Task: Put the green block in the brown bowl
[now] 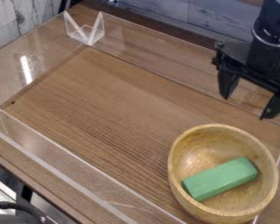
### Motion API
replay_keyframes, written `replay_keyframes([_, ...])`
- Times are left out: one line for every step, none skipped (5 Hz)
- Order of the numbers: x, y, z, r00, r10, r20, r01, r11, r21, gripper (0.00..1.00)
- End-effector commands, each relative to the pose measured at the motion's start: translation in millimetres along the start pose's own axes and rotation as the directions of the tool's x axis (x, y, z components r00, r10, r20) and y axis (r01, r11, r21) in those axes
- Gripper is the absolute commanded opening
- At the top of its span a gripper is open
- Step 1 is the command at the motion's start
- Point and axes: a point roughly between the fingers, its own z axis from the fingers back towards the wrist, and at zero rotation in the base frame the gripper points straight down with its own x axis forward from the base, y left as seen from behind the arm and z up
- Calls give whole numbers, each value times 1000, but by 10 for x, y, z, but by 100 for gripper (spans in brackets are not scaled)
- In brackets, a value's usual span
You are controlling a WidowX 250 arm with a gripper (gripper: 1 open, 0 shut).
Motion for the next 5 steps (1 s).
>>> replay_keyframes([155, -75, 119, 998, -5, 61, 6, 1000, -22, 100])
replay_keyframes([146, -125, -23, 998, -16, 57, 17, 1000, -26, 100])
replay_keyframes([163, -171, -148, 998, -22, 57, 24, 999, -30, 100])
replay_keyframes([173, -83, -214, 998, -4, 61, 6, 1000, -24, 100])
replay_keyframes([186, 42, -242, 997, 18, 70, -17, 1000, -14, 100])
